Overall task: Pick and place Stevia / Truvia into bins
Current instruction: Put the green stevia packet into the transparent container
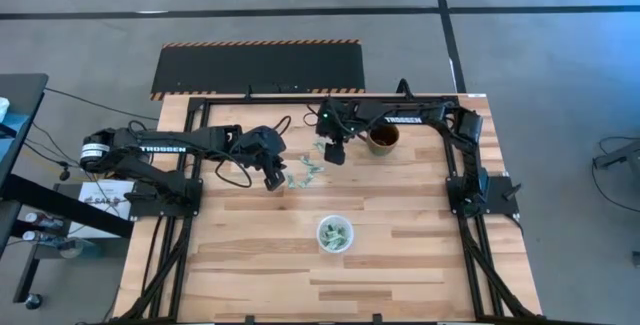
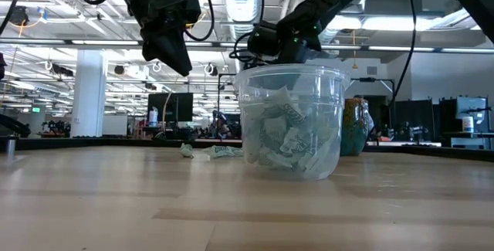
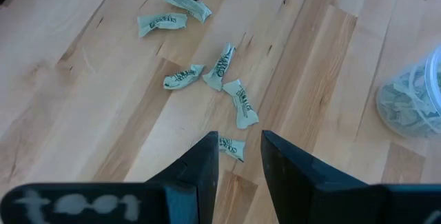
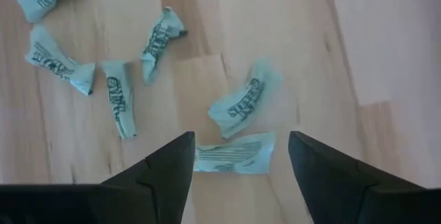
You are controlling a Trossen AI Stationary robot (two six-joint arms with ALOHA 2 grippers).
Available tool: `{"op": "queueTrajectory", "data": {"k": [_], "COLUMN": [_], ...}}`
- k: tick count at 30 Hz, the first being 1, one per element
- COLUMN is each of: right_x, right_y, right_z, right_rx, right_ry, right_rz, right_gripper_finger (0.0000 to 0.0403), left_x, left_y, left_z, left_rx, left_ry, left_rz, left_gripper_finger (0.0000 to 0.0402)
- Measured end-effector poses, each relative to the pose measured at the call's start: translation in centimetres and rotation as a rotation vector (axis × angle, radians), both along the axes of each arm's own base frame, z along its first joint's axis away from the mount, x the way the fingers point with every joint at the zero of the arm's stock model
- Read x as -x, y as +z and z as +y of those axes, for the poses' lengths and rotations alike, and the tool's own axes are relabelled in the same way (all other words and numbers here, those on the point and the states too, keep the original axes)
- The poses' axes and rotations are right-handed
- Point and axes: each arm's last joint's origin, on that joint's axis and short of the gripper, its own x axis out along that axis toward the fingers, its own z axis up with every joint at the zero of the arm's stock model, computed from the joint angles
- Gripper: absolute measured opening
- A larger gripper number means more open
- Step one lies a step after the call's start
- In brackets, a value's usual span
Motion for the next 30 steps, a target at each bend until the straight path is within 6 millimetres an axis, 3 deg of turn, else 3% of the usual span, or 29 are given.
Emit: {"op": "queueTrajectory", "data": {"k": [12, 17, 22, 30], "right_x": [0.6, 0.0, -0.9, -1.7], "right_y": [-1.1, -4.2, -5.3, -4.5], "right_z": [-0.3, -0.3, -0.4, -0.8], "right_rx": [-0.055, -0.129, -0.154, -0.123], "right_ry": [-0.112, -0.144, -0.185, -0.202], "right_rz": [0.009, 0.114, 0.158, 0.149], "right_gripper_finger": [0.0224, 0.0223, 0.0223, 0.021], "left_x": [-0.2, -0.3, -0.3, -0.3], "left_y": [0.1, 0.2, 0.3, 0.3], "left_z": [0.0, 0.0, 0.1, 0.1], "left_rx": [0.003, 0.003, 0.009, 0.009], "left_ry": [0.008, 0.012, 0.02, 0.02], "left_rz": [-0.023, -0.042, -0.048, -0.047], "left_gripper_finger": [0.0098, 0.0098, 0.0098, 0.0098]}}
